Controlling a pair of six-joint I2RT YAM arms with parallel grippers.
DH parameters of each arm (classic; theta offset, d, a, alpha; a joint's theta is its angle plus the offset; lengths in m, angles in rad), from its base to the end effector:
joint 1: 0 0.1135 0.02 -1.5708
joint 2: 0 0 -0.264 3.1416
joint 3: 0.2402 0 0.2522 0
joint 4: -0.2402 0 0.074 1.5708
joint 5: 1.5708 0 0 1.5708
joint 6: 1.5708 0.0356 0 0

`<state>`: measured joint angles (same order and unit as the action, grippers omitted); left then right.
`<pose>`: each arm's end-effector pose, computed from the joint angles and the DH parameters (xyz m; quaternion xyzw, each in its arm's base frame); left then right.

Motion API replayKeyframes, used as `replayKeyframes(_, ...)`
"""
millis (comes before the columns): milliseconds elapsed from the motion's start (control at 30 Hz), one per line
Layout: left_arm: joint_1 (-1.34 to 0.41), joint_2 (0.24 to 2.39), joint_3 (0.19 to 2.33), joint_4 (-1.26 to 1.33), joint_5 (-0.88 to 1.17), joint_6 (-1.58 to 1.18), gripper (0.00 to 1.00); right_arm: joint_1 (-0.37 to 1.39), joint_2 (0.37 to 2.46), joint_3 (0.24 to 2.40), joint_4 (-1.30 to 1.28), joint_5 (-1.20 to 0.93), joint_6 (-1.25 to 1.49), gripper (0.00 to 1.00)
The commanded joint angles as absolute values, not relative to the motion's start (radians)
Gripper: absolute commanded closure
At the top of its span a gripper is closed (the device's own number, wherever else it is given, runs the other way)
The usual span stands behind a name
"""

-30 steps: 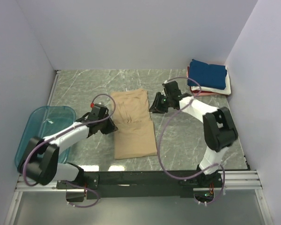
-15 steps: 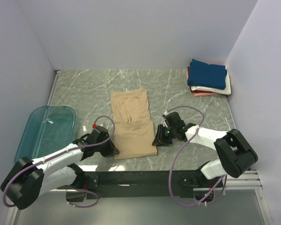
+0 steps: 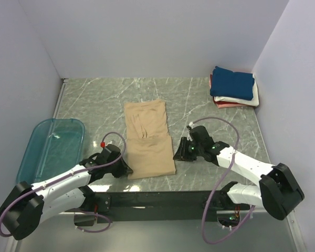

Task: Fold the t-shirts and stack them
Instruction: Fold the tshirt

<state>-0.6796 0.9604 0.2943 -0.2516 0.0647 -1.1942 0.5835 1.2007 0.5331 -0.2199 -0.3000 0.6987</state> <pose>0.1268 -0.1054 0.1386 -0.2309 0.9181 -0.2765 0.1652 0.1797 0.1312 0.1713 0.0037 0.9330 0.3110 0.1813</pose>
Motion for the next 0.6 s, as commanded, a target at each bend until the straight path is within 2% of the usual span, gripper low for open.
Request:
replayKeyframes(0,-0.684,0.937,0.319,-0.316,0.032,-1.193,0.99,0.645,1.157,0.610,-0.233,-0.287,0.715,0.66)
replayKeyframes(267,-0.683,0.911,0.310,-0.333,0.034,-1.198,0.99,0.749,1.291,0.595,-0.123,-0.328,0.787,0.68)
replayKeyframes(567,-0.684,0.911,0.296,-0.336,0.040,-1.200,0.99,0.753,1.266,0.445,-0.081,-0.281,0.815,0.69)
